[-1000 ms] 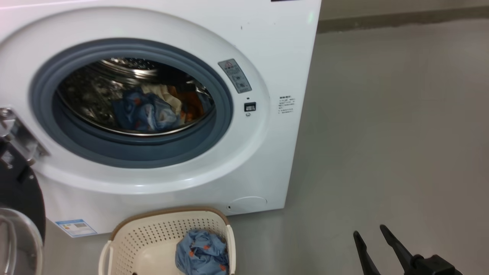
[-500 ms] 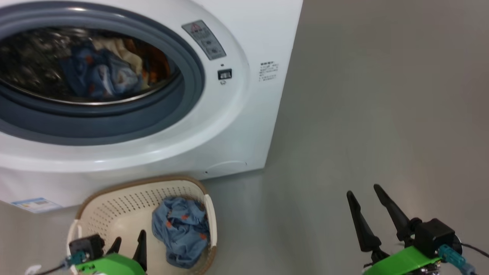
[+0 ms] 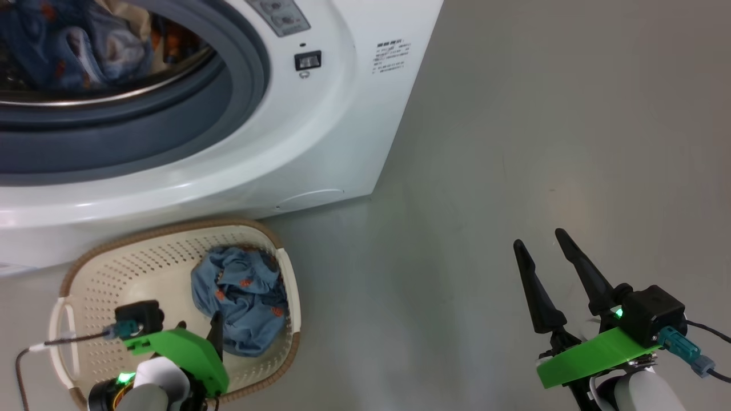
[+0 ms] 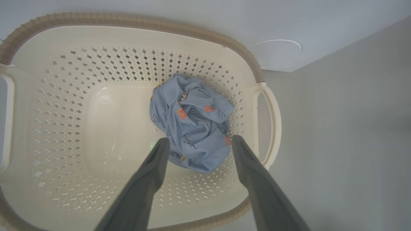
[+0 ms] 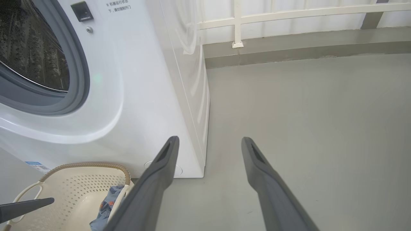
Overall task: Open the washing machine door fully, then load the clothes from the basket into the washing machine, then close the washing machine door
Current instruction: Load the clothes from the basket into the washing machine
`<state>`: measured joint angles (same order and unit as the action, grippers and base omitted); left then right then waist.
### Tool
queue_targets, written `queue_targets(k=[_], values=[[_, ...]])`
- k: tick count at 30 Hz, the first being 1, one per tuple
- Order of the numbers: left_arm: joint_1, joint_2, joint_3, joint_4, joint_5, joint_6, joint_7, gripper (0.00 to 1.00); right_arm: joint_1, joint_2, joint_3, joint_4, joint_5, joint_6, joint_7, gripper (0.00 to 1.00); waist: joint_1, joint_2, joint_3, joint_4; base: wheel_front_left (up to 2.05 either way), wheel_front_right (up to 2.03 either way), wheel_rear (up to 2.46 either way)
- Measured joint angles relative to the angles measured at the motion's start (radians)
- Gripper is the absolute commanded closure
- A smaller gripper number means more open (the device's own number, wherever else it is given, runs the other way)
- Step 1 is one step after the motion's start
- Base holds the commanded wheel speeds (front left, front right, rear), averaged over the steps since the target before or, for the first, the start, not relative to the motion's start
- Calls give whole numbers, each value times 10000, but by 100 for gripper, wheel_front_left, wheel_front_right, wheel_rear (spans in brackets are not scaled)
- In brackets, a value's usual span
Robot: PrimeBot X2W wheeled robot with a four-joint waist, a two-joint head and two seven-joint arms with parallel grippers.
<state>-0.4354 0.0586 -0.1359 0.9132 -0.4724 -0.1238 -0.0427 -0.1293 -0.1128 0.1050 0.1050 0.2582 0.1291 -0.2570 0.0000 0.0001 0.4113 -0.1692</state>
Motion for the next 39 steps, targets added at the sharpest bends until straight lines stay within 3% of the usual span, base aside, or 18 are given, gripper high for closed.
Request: queue_targets(k=[14,39], values=[[-1753,-82,-226,2102,-951,-44,-23,0,-680,-142,31,-90,94,0,0,0,1,0,935,-3,0,0,0],[-2675,-255,-901,2957,-3354,-44,1057,0,-1240,-395,-236,-293,359,0,0,0,0,0,2138,-200,0,0,0]])
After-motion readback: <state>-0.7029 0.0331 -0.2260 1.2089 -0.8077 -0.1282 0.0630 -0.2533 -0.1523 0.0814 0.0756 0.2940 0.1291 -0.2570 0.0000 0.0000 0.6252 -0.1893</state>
